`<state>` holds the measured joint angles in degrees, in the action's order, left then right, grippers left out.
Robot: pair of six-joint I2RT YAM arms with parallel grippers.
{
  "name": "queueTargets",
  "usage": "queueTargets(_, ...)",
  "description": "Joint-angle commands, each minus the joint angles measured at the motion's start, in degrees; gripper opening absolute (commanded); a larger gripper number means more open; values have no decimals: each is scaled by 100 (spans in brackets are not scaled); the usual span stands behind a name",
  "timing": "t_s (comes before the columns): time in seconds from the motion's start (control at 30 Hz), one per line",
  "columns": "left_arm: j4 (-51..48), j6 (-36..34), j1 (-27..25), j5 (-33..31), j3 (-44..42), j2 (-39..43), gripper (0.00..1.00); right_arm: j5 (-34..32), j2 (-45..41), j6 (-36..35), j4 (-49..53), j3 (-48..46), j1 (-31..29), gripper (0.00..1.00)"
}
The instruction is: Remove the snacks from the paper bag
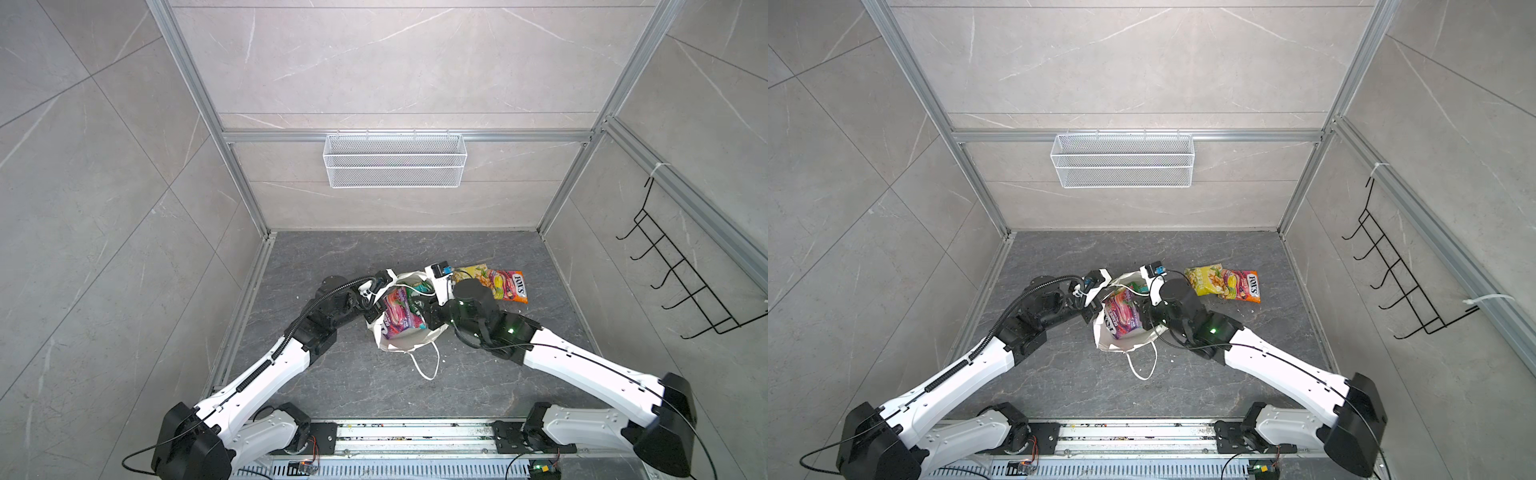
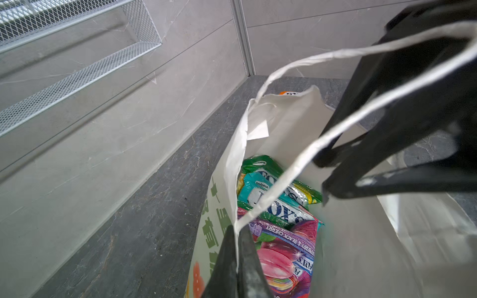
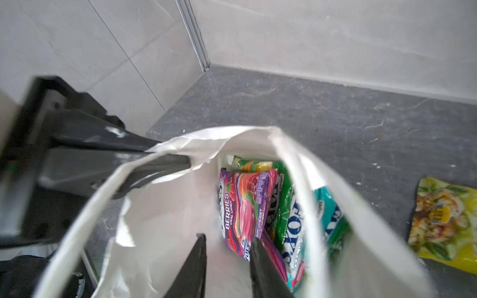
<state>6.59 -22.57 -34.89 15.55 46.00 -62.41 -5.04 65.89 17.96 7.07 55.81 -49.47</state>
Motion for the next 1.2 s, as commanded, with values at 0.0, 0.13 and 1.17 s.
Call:
queueTargets(0.0, 357, 37, -50, 245, 380, 44, 0, -380, -669, -103, -123, -216, 17, 36)
queueTargets(0.13, 241, 64, -52, 417, 494, 76, 0, -948, -1065, 456, 707, -269, 99, 35)
queueTargets(1.17, 100, 191, -47, 380, 271, 532, 0, -80, 2951, 3956, -3230, -1887, 456, 25)
